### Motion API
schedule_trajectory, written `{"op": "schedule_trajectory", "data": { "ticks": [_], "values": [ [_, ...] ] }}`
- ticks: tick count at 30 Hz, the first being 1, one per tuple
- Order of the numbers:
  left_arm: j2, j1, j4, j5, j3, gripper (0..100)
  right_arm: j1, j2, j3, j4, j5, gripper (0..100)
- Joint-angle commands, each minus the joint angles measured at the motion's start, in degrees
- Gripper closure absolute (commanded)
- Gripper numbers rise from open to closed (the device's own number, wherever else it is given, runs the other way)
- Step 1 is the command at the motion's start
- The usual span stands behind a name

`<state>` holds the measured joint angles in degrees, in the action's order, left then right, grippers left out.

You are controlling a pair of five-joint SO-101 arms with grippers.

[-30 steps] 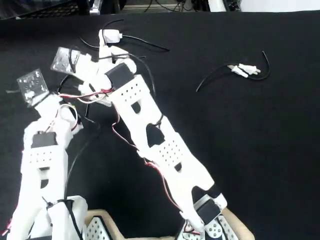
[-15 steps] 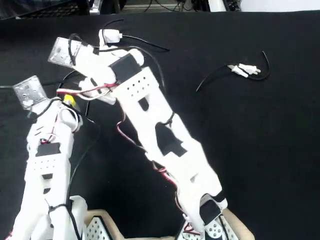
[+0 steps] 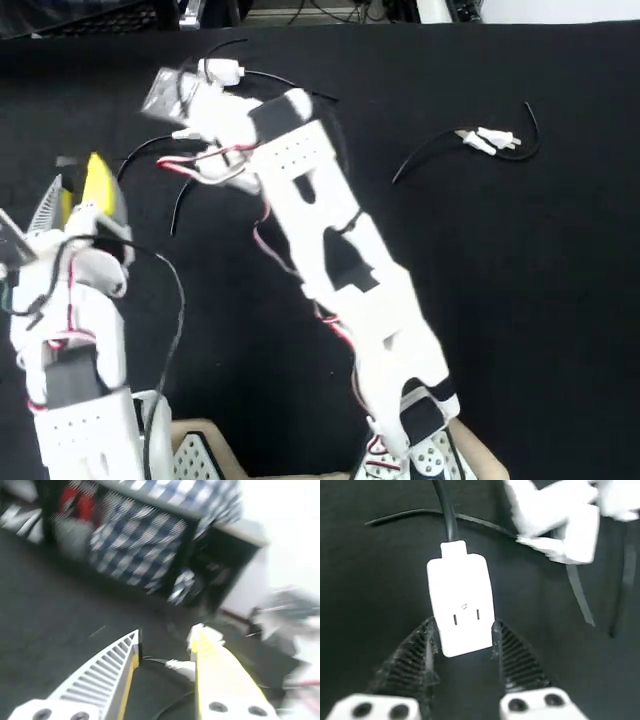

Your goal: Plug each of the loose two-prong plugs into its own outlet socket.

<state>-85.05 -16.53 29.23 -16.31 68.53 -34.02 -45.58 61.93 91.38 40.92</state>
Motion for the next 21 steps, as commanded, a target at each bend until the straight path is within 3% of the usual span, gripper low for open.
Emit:
{"op": "schedule_trajectory", "data": {
  "ticks": [1, 8, 15, 21],
  "values": [
    [-2.6, 5.0, 1.4, -1.3, -2.6, 82, -4.0, 1.3, 0.7, 1.6, 0.1, 98.6],
    [1.4, -1.8, 1.1, -6.4, -4.0, 82, -6.6, 4.0, 0.7, 4.9, 0.1, 98.6],
    [9.0, -2.5, 0.6, -6.4, -3.6, 82, -9.1, 10.9, 4.8, 9.2, -5.5, 98.6],
    [14.1, -1.7, -8.4, -6.4, 0.2, 82, -11.5, 14.9, 4.0, 9.6, -9.2, 98.6]
  ]
}}
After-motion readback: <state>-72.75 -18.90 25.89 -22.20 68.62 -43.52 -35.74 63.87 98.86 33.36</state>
